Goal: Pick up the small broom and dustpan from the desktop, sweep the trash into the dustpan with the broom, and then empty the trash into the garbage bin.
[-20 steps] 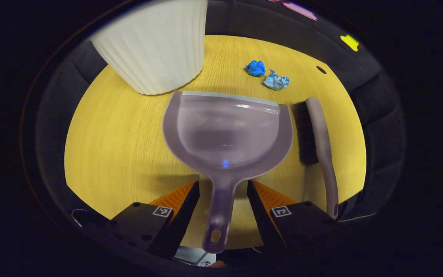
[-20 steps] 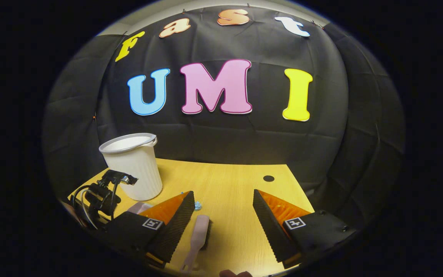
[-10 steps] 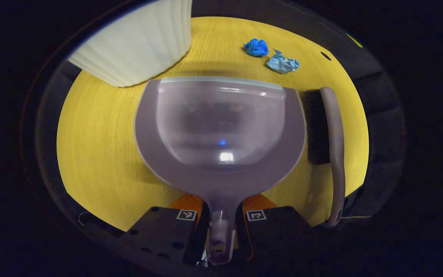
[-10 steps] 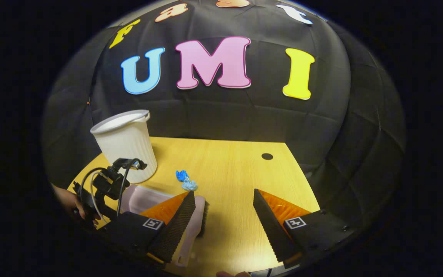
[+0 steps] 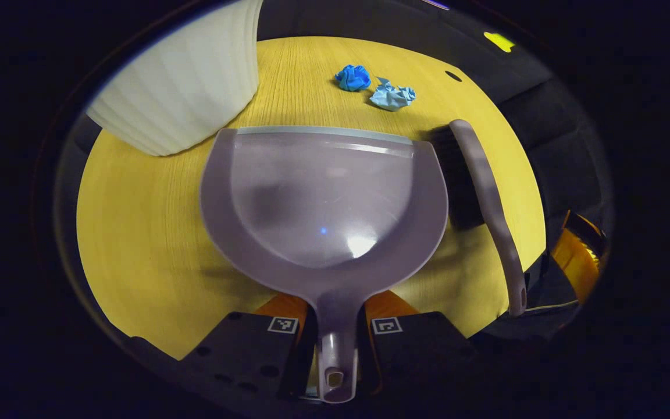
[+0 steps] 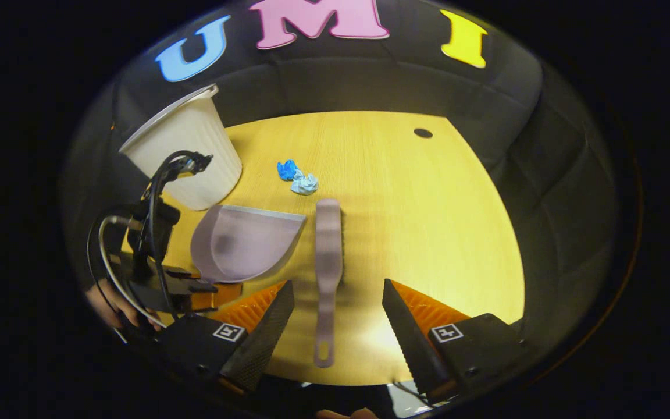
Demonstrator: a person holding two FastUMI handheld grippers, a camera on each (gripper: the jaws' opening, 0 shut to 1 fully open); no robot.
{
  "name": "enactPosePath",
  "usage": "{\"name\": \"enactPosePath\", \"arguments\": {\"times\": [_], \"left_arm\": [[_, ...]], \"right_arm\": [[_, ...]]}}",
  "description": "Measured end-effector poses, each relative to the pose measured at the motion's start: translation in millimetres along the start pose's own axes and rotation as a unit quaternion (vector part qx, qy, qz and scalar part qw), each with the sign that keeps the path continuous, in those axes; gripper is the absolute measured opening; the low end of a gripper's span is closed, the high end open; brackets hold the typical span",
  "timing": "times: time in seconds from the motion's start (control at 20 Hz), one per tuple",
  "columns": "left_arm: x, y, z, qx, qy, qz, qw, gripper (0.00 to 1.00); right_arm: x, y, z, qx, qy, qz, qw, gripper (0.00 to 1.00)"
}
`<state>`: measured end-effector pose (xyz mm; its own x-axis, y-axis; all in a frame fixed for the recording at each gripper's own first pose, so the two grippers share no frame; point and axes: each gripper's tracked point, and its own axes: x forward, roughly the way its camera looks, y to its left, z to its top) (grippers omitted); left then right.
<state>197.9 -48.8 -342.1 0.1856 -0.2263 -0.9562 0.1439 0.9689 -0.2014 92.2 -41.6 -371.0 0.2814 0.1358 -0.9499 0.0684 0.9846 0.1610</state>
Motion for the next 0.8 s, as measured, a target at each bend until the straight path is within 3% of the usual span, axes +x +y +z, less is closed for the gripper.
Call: {"name": "enactPosePath", "arguments": {"times": [0.15, 0.2, 0.5, 0.55, 0.65, 0.7, 0.75, 0.8], "left_arm": [[0, 1, -5, 0.006, -0.020, -0.018, 1.000, 0.30], [-1, 2, -8, 0.006, -0.024, -0.027, 0.999, 0.30], [-1, 4, -11, 0.012, -0.036, -0.047, 0.998, 0.30], [-1, 4, -10, 0.012, -0.036, -0.049, 0.998, 0.30], [-1, 5, -11, 0.012, -0.037, -0.052, 0.998, 0.29], [-1, 5, -10, 0.012, -0.039, -0.055, 0.998, 0.30], [-1, 5, -10, 0.010, -0.039, -0.058, 0.998, 0.29], [-2, 5, -11, 0.008, -0.038, -0.060, 0.997, 0.29]], "right_arm": [[31, -2, -16, 0.005, 0.056, -0.038, 0.998, 0.96], [43, 1, -21, 0.007, 0.069, -0.047, 0.996, 1.00], [93, -4, -48, 0.017, 0.172, -0.078, 0.982, 0.94], [98, -6, -51, 0.016, 0.186, -0.079, 0.979, 0.86], [103, -12, -51, -0.013, 0.203, -0.072, 0.977, 0.62], [106, -10, -51, -0.008, 0.206, -0.072, 0.976, 0.61], [106, -7, -53, -0.004, 0.216, -0.066, 0.974, 0.43], [108, -5, -53, 0.000, 0.225, -0.059, 0.973, 0.39]]}}
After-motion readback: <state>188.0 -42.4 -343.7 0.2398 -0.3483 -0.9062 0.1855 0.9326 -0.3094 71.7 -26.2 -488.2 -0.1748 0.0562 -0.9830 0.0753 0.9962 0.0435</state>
